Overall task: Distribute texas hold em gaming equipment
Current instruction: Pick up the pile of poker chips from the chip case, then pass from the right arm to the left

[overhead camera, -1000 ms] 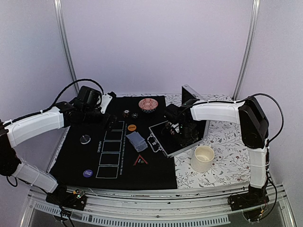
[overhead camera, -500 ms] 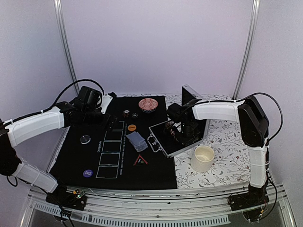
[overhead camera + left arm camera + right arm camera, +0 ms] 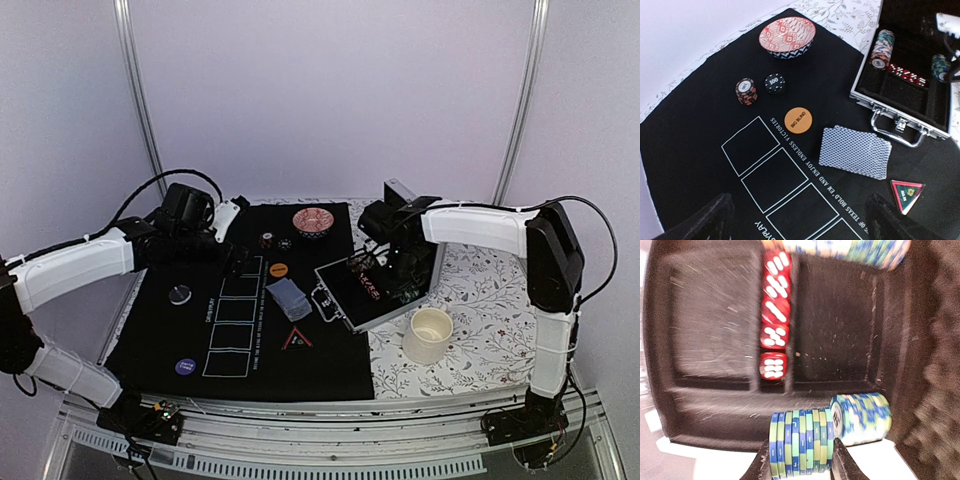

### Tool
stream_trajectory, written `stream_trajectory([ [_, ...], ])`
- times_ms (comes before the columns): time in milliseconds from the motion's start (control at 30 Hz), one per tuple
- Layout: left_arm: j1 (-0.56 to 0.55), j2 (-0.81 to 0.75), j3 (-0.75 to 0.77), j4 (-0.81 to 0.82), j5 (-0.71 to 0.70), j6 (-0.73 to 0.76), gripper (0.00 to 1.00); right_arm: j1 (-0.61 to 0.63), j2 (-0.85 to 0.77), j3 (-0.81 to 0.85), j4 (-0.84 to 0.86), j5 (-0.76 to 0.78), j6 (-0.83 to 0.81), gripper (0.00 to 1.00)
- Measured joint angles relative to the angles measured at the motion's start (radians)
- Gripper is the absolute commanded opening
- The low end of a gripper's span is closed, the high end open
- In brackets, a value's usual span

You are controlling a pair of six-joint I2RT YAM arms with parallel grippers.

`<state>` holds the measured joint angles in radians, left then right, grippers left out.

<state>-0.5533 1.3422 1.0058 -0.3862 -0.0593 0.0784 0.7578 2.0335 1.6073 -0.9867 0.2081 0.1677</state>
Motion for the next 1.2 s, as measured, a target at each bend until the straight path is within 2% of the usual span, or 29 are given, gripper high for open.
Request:
stream_trajectory([
  [233,-0.022,-0.1,-0.063,0.061,0.179,0.057,0.86,0.0,-0.2,0.0,0.043,-0.18,-0.001,0.02],
  [367,-0.157,-0.148,-0.081,0.114,0.215,0.137,0.88,0.0,-0.268,-0.021,0.092,-0.38,-0.001,0.02],
  [533,-0.466,-0.178,-0.128,0.232,0.091,0.312,0.95,0.006,-0.332,-0.113,0.188,-0.629,0.025,0.02],
  [600,-0.554,-0.157,-0.138,0.281,0.026,0.383,0.97,0.014,-0.34,-0.137,0.224,-0.705,0.041,0.02],
  [767,-0.646,0.01,-0.118,0.381,-0.148,0.527,0.97,0.052,-0.344,-0.182,0.322,-0.851,0.08,0.02],
  [900,-0.649,0.093,-0.115,0.419,-0.225,0.582,0.9,0.066,-0.364,-0.224,0.373,-0.912,0.106,0.02],
  [1200,-0.632,0.106,-0.063,0.459,-0.226,0.579,0.62,0.067,-0.389,-0.261,0.439,-0.961,0.14,0.02],
])
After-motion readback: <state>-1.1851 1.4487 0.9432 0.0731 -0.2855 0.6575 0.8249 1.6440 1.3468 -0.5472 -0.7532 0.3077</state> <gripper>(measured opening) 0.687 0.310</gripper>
